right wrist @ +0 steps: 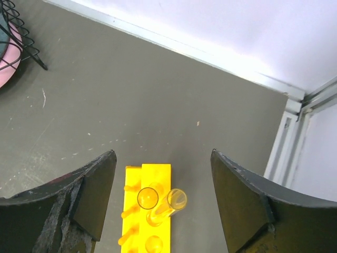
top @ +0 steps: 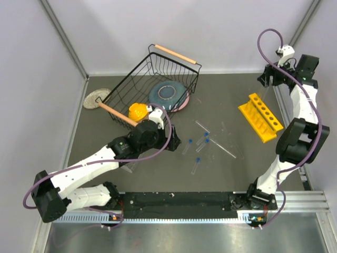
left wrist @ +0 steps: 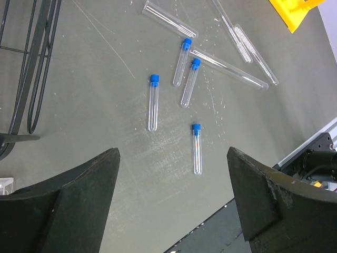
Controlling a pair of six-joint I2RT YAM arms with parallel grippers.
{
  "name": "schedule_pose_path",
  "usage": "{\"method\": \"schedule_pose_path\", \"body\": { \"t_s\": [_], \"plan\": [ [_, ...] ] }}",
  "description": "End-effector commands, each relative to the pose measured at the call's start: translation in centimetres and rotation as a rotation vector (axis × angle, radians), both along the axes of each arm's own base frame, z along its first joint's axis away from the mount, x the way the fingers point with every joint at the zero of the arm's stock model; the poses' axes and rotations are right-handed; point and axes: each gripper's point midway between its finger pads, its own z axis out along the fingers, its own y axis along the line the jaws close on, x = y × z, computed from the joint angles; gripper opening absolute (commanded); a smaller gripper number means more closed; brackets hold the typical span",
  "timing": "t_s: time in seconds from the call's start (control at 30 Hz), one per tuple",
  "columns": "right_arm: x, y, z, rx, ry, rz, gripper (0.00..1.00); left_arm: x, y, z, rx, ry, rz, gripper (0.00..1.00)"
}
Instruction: Organize the chemistry lab equipment
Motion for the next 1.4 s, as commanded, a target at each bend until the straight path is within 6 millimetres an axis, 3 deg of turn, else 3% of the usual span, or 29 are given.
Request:
{"method": "schedule_pose_path", "body": {
  "t_s": [0.0,0.2,0.27,0.3,0.33,0.4,0.63,0.97,1.37],
  "plan": [
    [-1.6,-0.4,4.9,-0.089,-0.060,0.009,0.75,0.7,-0.5,3.0,-0.073,-0.070,0.005,0.89],
    [-4.7,-1.5,1.4,-0.090,0.090,0.050,0.84,0.3,0.2,2.6,-0.084,-0.073,0.016,0.89],
    [-5.1,-2.3,2.1,-0.070,0.084,0.067,0.84,0.2,0.4,2.4,-0.080,-0.074,0.019,0.89],
    [-5.9,-2.4,0.7,-0.049,0.144,0.093,0.84,0.1,0.5,2.6,-0.083,-0.078,0.017,0.89],
    [-5.7,-2.7,1.9,-0.060,0.125,0.102,0.84,0.1,0.6,2.4,-0.080,-0.077,0.020,0.89],
    [-6.1,-3.0,0.6,-0.030,0.178,0.138,0.82,0.1,0.6,2.3,-0.080,-0.074,0.019,0.89],
    [-4.2,-3.4,-0.8,0.037,0.220,0.164,0.73,0.3,0.0,2.4,-0.086,-0.072,0.010,0.88],
    [-3.1,-3.1,-3.1,0.086,0.263,0.176,0.63,0.3,0.1,2.2,-0.073,-0.066,0.012,0.89],
    [-1.6,-2.1,-3.7,0.127,0.269,0.198,0.56,0.4,-0.2,2.4,-0.071,-0.059,0.005,0.89]
  ]
}}
